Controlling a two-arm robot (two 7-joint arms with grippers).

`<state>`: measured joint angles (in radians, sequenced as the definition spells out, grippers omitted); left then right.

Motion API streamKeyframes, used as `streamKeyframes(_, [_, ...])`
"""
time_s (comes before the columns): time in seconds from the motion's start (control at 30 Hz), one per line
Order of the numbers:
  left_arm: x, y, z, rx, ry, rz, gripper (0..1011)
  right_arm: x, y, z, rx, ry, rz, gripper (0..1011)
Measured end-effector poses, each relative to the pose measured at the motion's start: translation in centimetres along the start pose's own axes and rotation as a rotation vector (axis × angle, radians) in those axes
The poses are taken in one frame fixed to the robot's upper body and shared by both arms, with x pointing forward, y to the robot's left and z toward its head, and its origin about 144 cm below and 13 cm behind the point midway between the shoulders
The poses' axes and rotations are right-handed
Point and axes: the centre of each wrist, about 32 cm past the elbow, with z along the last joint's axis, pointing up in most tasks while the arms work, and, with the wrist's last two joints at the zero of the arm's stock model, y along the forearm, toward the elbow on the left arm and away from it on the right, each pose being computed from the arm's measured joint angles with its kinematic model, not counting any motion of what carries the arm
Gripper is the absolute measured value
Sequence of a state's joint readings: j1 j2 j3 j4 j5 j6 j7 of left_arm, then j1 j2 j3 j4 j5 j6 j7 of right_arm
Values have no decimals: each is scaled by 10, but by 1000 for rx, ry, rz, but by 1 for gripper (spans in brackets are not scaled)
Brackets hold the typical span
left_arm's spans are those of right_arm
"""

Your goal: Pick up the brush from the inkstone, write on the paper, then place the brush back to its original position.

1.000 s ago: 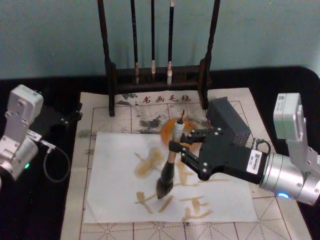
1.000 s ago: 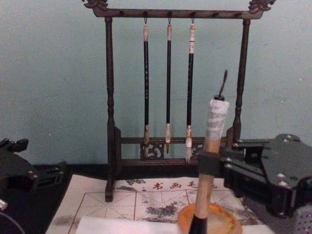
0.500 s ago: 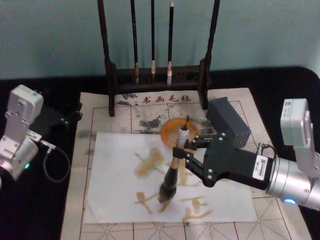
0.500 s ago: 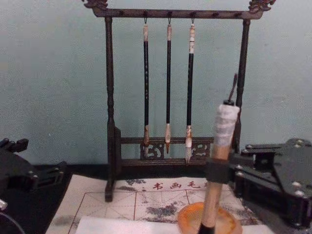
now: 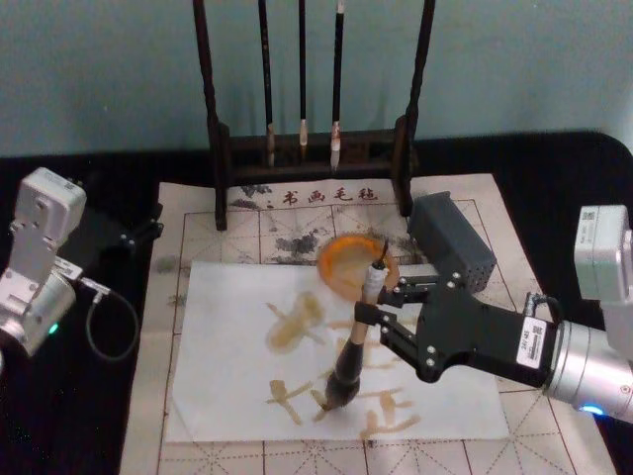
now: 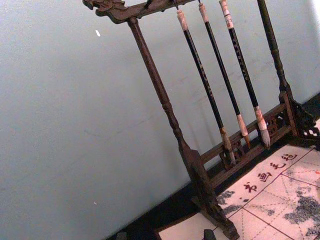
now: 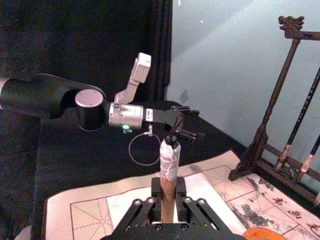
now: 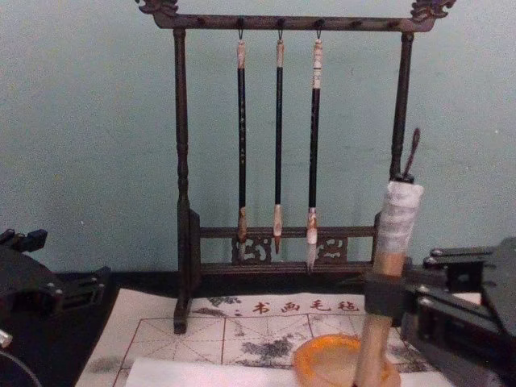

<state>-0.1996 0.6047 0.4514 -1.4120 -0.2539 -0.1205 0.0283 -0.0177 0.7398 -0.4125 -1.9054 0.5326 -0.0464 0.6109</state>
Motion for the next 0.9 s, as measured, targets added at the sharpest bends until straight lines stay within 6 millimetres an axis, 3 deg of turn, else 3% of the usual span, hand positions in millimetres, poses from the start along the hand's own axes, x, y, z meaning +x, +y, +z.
streamKeyframes(0.9, [0,0,0,0,0,0,1001,-12,-22,8,-3,-13,-10,187])
